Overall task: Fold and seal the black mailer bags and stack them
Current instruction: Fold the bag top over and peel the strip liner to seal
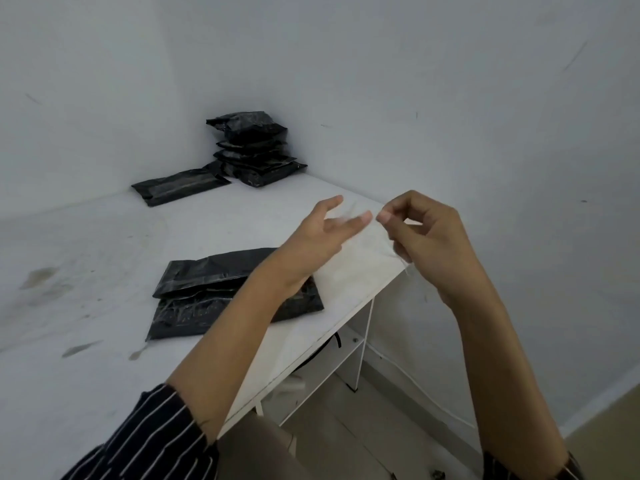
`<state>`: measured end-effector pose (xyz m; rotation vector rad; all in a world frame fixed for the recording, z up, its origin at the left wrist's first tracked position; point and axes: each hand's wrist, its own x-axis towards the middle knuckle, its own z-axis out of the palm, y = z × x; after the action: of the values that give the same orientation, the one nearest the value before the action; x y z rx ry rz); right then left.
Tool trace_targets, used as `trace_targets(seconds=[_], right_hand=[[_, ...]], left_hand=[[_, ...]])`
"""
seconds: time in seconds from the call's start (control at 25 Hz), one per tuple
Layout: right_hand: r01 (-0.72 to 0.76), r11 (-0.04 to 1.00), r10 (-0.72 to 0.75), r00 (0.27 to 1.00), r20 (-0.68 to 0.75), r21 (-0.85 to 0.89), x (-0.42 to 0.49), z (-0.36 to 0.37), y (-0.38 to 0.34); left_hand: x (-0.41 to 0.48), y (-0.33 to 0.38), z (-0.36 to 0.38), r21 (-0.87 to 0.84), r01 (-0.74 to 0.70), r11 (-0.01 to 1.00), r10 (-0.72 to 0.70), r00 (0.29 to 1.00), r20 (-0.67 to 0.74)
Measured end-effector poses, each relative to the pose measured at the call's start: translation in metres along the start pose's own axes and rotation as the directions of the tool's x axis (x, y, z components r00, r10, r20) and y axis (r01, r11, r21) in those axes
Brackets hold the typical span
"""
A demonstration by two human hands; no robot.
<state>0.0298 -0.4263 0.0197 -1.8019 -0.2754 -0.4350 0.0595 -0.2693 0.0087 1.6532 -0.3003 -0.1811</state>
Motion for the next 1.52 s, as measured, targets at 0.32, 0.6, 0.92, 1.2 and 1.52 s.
trace_targets(seconds=[0.32,0.6,0.92,1.2,1.52], right_hand=[[-0.075,0.963,0.001,0.962,0.275,0.258,-0.006,0.045,-0.014],[-0.154,0.96,0.01,0.851,0.525,0.232,-0.019,0.078,-0.025],[-0.184,0.955,0.012,0.809,0.587,0.234,-0.028,0.104,-0.025],[-0.263,0.939,0.182,0.926,0.33,0.221,-0.018,0.103,-0.012],[-0.156,0.955,0.106,0.974,0.199,0.253,-0.019,0.126,-0.015]], left_hand=[[-0.052,0.015,-0.058,-0.463,-0.128,0.877,0.0,0.964,-0.267],[-0.088,0.048,-0.099,0.199,-0.291,0.936,0.352,0.786,-0.509],[-0.094,0.04,-0.118,0.271,-0.312,0.911,0.412,0.643,-0.646],[-0.093,0.022,-0.134,0.229,-0.3,0.926,0.371,0.61,-0.7],[-0.083,0.004,-0.122,0.305,-0.286,0.909,0.411,0.486,-0.771]])
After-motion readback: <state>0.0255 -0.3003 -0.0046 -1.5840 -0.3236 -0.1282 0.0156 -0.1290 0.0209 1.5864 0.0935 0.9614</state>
